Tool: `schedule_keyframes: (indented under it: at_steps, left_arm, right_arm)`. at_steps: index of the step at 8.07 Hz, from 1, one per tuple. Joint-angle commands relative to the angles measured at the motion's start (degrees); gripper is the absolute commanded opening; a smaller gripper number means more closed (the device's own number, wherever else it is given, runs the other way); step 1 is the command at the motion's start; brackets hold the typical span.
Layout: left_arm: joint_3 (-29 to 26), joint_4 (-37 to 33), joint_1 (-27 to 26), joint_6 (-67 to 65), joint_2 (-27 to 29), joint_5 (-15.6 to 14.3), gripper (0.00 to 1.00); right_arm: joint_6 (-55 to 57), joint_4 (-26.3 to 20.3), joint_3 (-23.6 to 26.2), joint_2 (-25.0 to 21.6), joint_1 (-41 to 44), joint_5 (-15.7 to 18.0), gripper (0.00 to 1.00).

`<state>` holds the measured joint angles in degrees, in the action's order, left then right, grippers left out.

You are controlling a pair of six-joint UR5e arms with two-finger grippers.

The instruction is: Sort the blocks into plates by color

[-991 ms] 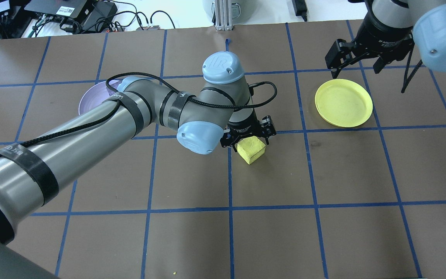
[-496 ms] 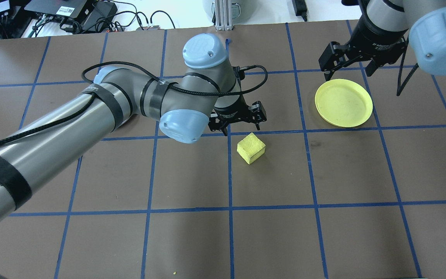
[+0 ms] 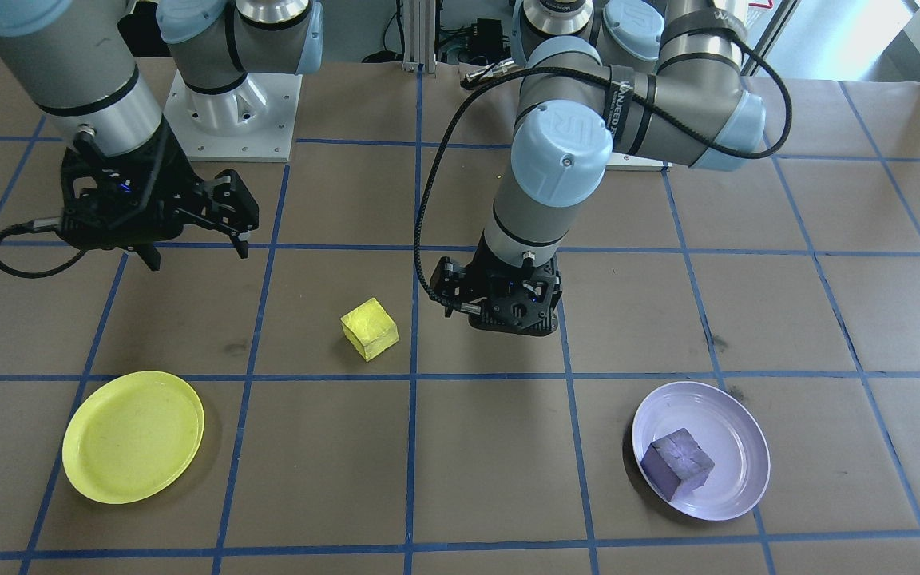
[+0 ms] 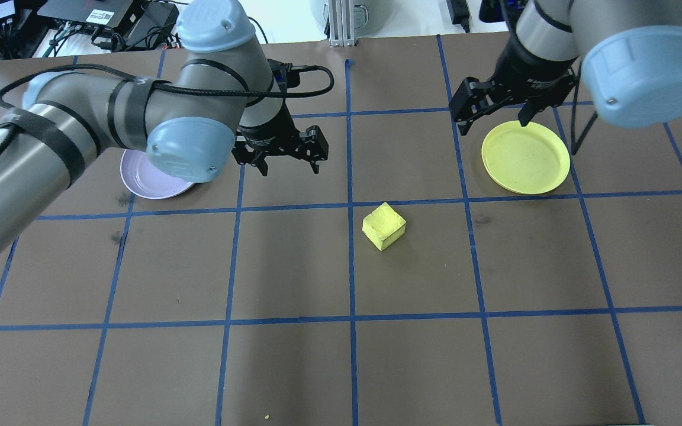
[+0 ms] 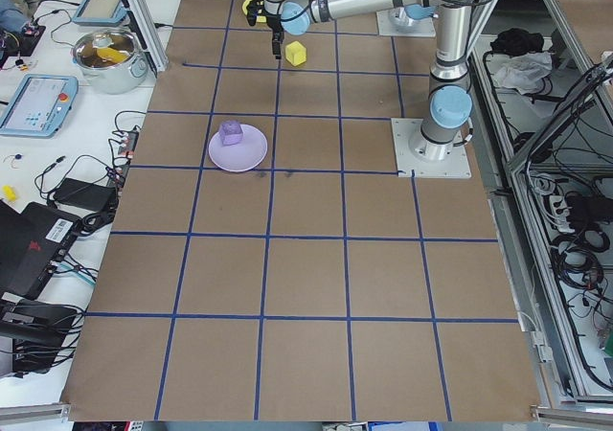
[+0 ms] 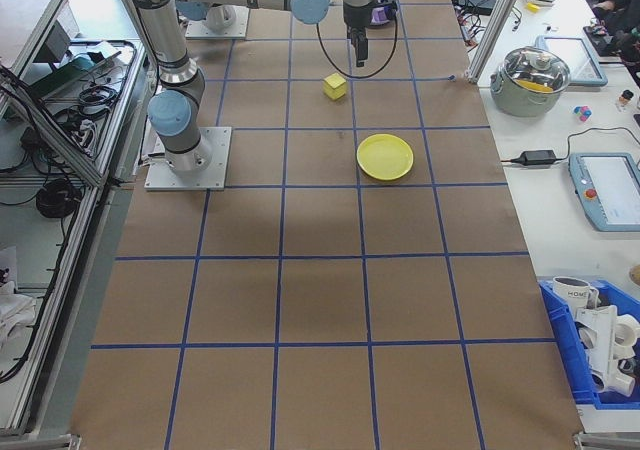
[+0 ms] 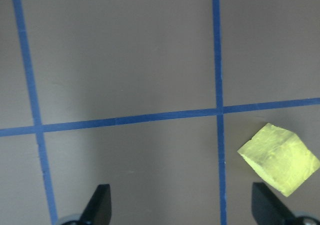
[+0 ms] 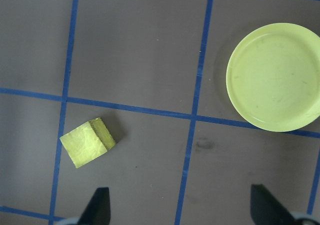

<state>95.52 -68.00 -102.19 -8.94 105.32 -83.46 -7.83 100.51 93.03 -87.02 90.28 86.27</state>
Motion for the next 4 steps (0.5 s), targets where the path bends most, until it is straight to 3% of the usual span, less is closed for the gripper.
schedule_keyframes:
  at_steps: [1, 4]
  left_arm:
    - [-0.6, -6.9, 2.6, 2.4, -3.6, -3.4, 1.0]
    - [-2.2, -9.0, 2.8, 2.4, -4.9, -4.9, 1.0]
  right_arm:
    - [-0.2, 2.2, 0.2, 4.8, 8.9, 0.2, 1.0]
    - [-5.2, 5.7, 0.2, 13.2, 15.3, 0.8, 1.0]
